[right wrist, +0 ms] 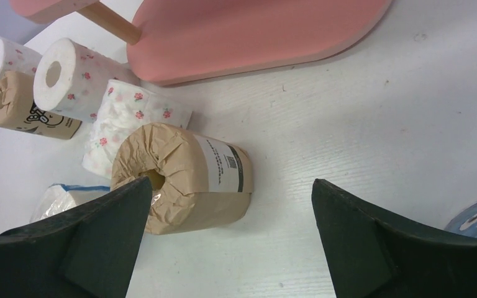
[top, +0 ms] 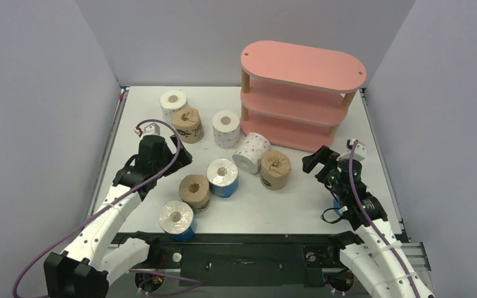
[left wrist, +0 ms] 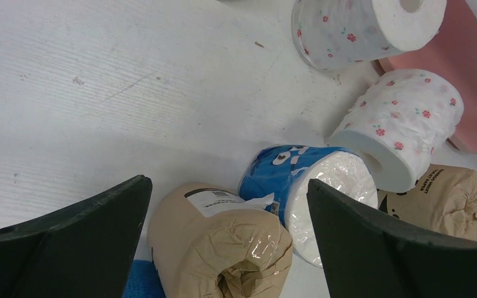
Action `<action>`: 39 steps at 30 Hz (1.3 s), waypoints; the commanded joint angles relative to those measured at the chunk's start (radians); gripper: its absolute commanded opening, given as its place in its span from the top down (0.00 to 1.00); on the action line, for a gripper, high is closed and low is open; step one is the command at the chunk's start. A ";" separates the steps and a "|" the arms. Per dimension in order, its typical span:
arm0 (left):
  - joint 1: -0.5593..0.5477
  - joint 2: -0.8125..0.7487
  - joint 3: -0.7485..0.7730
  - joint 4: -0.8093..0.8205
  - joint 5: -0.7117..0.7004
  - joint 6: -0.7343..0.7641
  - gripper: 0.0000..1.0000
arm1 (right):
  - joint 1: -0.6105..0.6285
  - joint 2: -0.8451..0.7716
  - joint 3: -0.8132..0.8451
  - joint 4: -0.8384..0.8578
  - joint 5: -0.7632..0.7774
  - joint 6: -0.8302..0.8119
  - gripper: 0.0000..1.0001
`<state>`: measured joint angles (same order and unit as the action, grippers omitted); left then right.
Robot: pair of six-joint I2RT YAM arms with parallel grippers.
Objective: Place and organize the paper towels onto the shelf
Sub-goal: Pick up the paper towel from the center of the board.
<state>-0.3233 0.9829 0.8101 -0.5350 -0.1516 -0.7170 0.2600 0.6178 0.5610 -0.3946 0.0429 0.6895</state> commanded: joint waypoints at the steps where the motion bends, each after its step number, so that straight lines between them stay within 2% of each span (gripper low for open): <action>1: 0.004 -0.044 -0.003 0.036 0.003 0.027 0.04 | 0.019 0.004 0.054 0.033 -0.024 -0.034 0.04; 9: 0.004 -0.099 -0.004 0.072 0.056 0.081 0.04 | 0.077 0.019 0.097 0.002 0.016 -0.071 0.05; 14: -0.008 -0.103 0.060 0.027 0.042 0.135 0.04 | 0.180 0.051 0.168 -0.068 0.167 -0.097 0.06; 18: -0.097 -0.087 0.086 0.002 -0.042 0.159 0.04 | 0.233 0.106 0.202 -0.092 0.203 -0.091 0.08; 21: -0.223 -0.084 0.078 0.001 -0.139 0.176 0.04 | 0.254 0.156 0.201 -0.098 0.210 -0.084 0.09; 24: -0.299 -0.098 0.055 0.020 -0.169 0.164 0.04 | 0.273 0.211 0.195 -0.088 0.212 -0.078 0.10; 33: -0.312 -0.183 -0.055 0.106 -0.121 0.103 0.04 | 0.285 0.358 0.206 -0.012 0.233 -0.063 0.13; 39: -0.311 -0.261 -0.119 0.144 -0.111 0.066 0.04 | 0.285 0.451 0.219 0.035 0.181 -0.059 0.16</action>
<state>-0.6308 0.7696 0.7074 -0.4721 -0.2615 -0.6186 0.5385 1.0309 0.7372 -0.4271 0.2363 0.6178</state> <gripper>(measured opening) 0.965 0.848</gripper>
